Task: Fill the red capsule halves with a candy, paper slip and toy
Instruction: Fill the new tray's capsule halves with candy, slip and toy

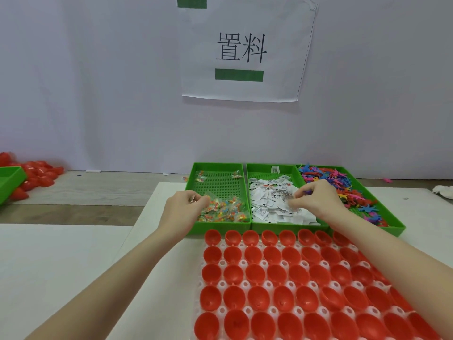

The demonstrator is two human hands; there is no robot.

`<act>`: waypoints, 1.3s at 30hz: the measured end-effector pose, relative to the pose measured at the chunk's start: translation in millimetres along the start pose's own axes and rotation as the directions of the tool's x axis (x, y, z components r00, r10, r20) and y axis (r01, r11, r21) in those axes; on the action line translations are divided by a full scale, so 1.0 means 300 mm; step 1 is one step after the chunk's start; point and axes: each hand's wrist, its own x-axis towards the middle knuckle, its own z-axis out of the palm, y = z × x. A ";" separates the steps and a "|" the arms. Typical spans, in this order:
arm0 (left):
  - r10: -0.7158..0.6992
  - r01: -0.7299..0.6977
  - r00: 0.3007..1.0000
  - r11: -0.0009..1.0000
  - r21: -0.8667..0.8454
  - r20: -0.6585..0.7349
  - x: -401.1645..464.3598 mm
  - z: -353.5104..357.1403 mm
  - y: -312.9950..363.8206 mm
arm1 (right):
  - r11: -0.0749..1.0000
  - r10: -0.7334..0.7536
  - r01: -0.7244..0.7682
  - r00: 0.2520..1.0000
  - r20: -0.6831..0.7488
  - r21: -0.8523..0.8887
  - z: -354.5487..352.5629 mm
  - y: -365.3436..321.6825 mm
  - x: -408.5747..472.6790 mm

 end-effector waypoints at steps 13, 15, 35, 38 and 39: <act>0.108 -0.089 0.993 0.948 -0.307 0.046 -0.139 -0.043 0.045 | 0.919 -0.250 0.191 0.959 0.135 0.344 -0.015 -0.110 -0.081; 0.194 -0.171 0.979 0.942 -0.289 0.054 -0.180 -0.046 0.066 | 0.912 -0.336 0.183 0.847 0.411 0.368 -0.028 -0.175 -0.128; 0.531 -0.531 0.846 0.837 -0.135 -0.036 -0.280 0.015 0.073 | 0.976 -0.206 0.211 0.797 0.568 0.059 -0.020 -0.303 -0.218; 0.563 -0.563 0.826 0.819 -0.107 -0.035 -0.278 0.012 0.071 | 0.976 -0.209 0.208 0.825 0.525 0.063 -0.018 -0.304 -0.214; 0.569 -0.569 0.822 0.816 -0.102 -0.028 -0.278 0.011 0.072 | 0.977 -0.208 0.201 0.826 0.523 0.072 -0.016 -0.304 -0.215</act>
